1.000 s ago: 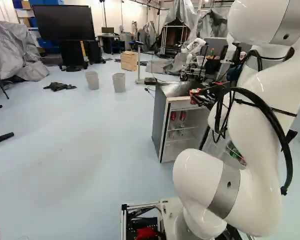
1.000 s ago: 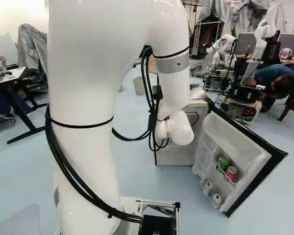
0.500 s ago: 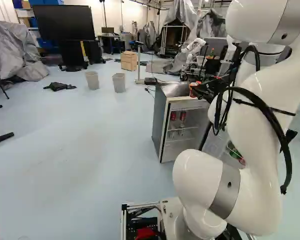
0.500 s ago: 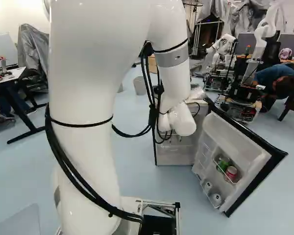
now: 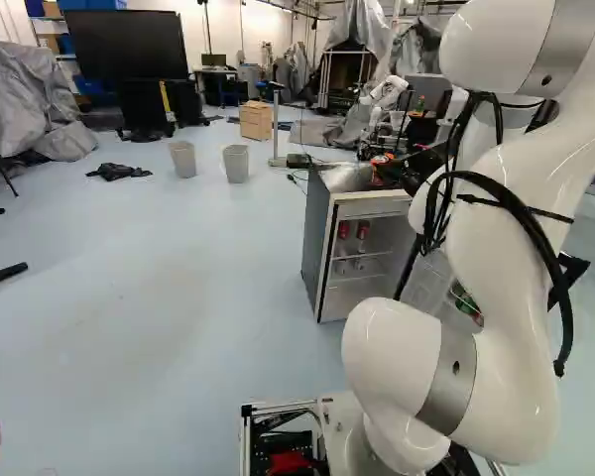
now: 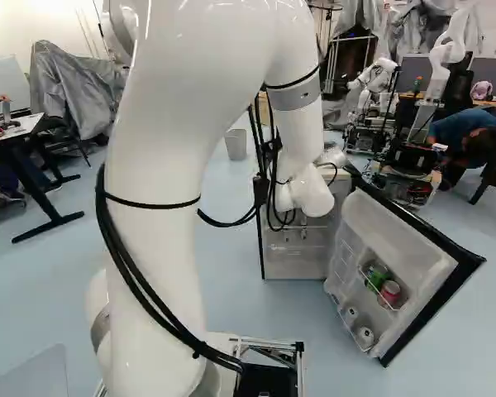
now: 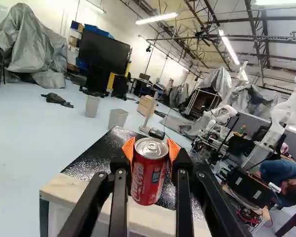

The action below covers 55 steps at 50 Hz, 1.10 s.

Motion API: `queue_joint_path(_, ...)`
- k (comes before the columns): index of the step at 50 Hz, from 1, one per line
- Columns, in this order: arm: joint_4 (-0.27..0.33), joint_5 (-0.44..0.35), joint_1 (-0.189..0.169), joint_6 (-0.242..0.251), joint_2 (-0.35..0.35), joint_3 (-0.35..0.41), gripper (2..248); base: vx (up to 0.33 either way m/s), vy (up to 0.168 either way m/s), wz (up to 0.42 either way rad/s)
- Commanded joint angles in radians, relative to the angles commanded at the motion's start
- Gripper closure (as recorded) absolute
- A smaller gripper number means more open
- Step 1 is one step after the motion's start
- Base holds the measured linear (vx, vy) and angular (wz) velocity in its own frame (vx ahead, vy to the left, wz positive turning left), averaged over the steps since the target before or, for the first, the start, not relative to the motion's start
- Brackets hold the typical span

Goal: Grab a drink from the fridge

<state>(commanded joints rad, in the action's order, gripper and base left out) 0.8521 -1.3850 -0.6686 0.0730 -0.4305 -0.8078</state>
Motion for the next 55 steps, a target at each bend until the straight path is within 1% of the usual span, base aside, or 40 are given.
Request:
queue_joint_path(17, 0.0, 0.007, 0.026, 0.0, -0.063, -0.084, 158, 0.0, 0.0, 0.0)
queue_joint_path(30, -0.001, 0.039, 0.042, 0.0, -0.106, -0.143, 158, 0.0, 0.0, 0.0)
queue_joint_path(37, -0.006, 0.065, 0.046, 0.0, -0.115, -0.156, 158, 0.0, 0.0, 0.0)
queue_joint_path(52, -0.018, 0.118, 0.046, 0.0, -0.118, -0.16, 158, 0.0, 0.0, 0.0)
queue_joint_path(55, -0.019, 0.122, 0.046, -0.011, -0.118, -0.16, 158, 0.0, 0.0, 0.0)
